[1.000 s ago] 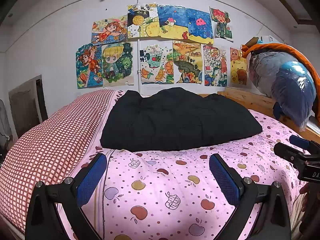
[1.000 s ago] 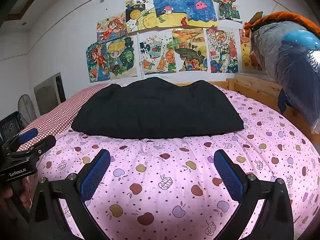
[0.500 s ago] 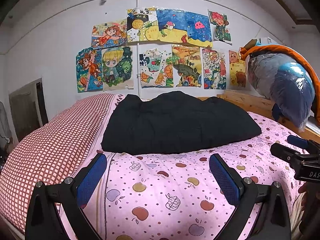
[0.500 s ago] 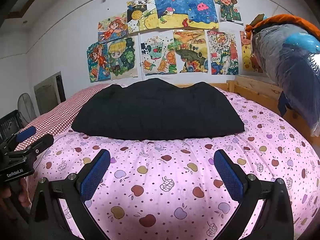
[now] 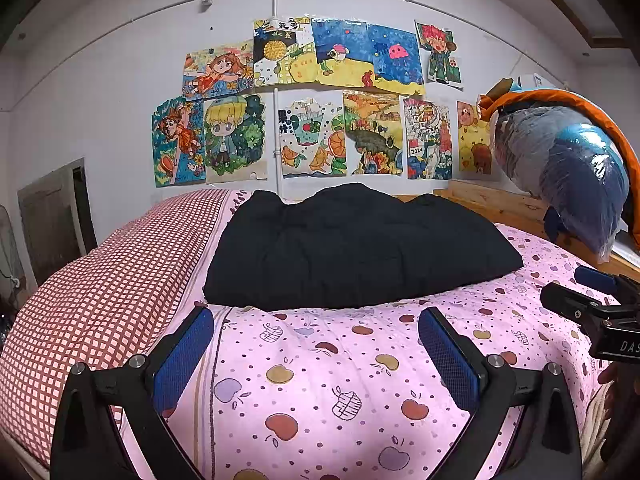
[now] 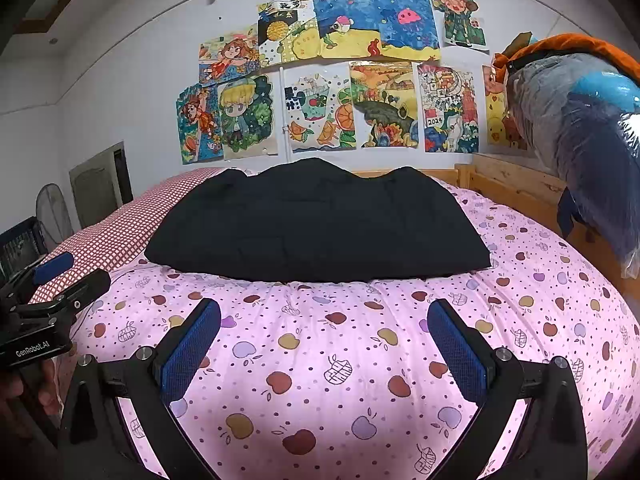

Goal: Fold large clothes

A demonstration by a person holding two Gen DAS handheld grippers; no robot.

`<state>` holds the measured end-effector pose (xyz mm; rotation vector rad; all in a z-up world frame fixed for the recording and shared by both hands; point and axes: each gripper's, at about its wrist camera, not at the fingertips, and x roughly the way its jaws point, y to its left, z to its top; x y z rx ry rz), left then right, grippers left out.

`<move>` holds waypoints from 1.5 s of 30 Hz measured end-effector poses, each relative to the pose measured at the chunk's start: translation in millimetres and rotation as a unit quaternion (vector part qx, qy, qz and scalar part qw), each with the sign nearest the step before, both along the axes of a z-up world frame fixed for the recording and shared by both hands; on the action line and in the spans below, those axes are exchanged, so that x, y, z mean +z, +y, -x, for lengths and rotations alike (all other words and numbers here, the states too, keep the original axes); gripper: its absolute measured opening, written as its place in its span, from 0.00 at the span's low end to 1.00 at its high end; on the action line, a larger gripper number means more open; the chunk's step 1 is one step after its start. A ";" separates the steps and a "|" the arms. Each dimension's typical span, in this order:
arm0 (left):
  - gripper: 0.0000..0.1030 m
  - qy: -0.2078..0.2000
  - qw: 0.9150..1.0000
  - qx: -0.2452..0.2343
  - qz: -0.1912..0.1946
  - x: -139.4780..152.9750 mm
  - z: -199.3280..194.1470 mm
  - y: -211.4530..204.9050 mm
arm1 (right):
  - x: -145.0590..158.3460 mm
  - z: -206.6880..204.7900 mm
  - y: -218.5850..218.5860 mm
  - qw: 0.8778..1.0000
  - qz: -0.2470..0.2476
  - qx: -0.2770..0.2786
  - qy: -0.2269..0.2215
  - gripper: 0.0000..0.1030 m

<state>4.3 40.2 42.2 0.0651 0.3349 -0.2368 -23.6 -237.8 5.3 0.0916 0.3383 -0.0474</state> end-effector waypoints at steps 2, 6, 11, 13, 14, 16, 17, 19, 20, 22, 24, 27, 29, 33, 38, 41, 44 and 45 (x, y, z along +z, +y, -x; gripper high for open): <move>1.00 0.000 1.000 0.000 0.000 -0.1 0.2 0.1 | 0.6 0.2 0.4 1.000 0.001 0.000 -0.001 0.99; 1.00 0.000 1.000 0.000 -0.001 -0.3 0.4 0.0 | 1.4 0.7 1.4 1.000 0.003 -0.001 -0.002 0.99; 1.00 0.000 1.000 0.000 0.000 -0.8 0.3 -0.4 | 1.5 1.0 0.7 1.000 0.002 0.000 -0.002 0.99; 1.00 0.000 1.000 0.000 -0.001 -1.0 0.4 -0.4 | 1.5 1.2 1.0 1.000 0.002 0.000 -0.001 0.99; 1.00 0.000 1.000 0.000 -0.001 -1.0 0.5 -0.3 | 1.4 1.1 1.0 1.000 0.002 0.000 -0.002 0.99; 1.00 -0.001 1.000 0.001 -0.001 -1.2 0.4 -0.7 | 1.5 1.1 0.9 1.000 0.002 0.000 -0.002 0.99; 1.00 -0.001 1.000 0.000 -0.001 -1.2 0.5 -0.5 | 1.5 1.3 0.9 1.000 0.003 0.000 -0.002 0.99; 1.00 -0.001 1.000 0.001 -0.001 -1.4 0.5 -0.8 | 1.6 1.4 0.8 1.000 0.003 -0.001 -0.004 0.99; 1.00 -0.001 1.000 0.001 -0.002 -1.5 0.6 -0.6 | 1.4 1.5 0.9 1.000 0.003 -0.001 -0.004 0.99; 1.00 -0.002 1.000 0.001 -0.004 0.1 0.9 -0.6 | 1.0 0.9 0.6 1.000 0.003 -0.001 -0.004 0.99; 1.00 -0.002 1.000 0.002 -0.004 -0.1 1.1 -0.8 | 1.1 1.0 0.3 1.000 0.003 -0.001 -0.004 0.99; 1.00 -0.002 1.000 0.001 -0.004 -0.1 1.2 -0.4 | 1.3 1.0 0.5 1.000 0.003 -0.001 -0.004 0.99; 1.00 -0.002 1.000 0.001 -0.004 -0.4 1.1 -0.6 | 1.2 1.2 0.9 1.000 0.004 -0.001 -0.004 0.99; 1.00 -0.002 1.000 0.001 -0.004 0.1 1.9 -0.4 | 0.8 1.6 0.7 1.000 0.004 -0.001 -0.004 0.99; 1.00 -0.001 1.000 -0.001 -0.005 0.7 2.2 -0.7 | 1.0 1.9 1.6 1.000 0.004 -0.001 -0.004 0.99; 1.00 -0.001 1.000 -0.003 -0.006 0.4 1.7 0.0 | 0.9 2.1 2.1 1.000 0.005 -0.001 -0.005 0.99; 1.00 -0.001 1.000 -0.003 -0.006 0.3 1.6 0.2 | 0.7 2.2 1.8 1.000 0.005 -0.001 -0.004 0.99; 1.00 -0.001 1.000 -0.003 -0.006 0.2 1.5 0.5 | 0.8 2.2 1.7 1.000 0.004 0.000 -0.005 0.99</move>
